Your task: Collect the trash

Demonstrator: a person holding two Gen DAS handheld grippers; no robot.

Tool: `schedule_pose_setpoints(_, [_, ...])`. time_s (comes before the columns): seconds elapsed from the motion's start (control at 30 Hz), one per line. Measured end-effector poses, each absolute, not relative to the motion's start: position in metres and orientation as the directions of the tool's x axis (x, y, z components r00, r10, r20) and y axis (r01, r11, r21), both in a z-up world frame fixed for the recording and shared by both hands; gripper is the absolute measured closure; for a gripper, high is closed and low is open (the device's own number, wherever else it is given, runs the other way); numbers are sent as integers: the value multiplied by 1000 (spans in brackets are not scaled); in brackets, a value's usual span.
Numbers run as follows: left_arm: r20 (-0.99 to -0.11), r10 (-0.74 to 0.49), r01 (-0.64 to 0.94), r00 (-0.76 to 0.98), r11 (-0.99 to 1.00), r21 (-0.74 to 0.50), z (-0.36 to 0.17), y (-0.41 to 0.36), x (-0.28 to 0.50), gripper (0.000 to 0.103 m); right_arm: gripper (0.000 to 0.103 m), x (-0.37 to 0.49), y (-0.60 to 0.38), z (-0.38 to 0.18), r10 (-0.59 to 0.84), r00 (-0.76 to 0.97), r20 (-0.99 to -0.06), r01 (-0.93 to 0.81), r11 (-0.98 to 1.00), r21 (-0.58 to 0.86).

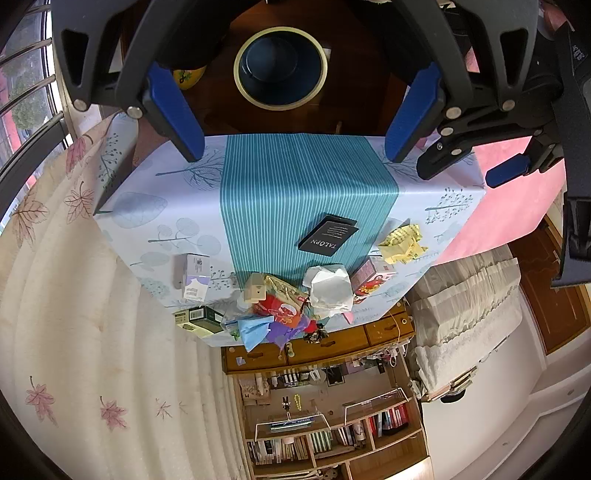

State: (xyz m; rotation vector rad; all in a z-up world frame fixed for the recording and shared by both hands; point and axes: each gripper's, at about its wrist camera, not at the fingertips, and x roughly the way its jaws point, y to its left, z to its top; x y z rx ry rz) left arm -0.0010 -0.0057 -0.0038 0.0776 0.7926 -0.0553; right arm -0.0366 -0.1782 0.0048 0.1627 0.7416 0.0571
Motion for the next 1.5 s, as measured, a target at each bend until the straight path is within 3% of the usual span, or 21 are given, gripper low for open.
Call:
schedule_pose_setpoints(1.0, [-670, 14, 63, 742, 994, 90, 15, 1, -13, 6, 4, -46, -173, 18, 111, 761, -639, -8, 987, 162])
schedule_pose_setpoints(1.5, [-735, -75, 93, 674, 996, -17, -2, 25, 41, 6, 4, -11, -156, 17, 91, 745, -661, -28, 994, 106])
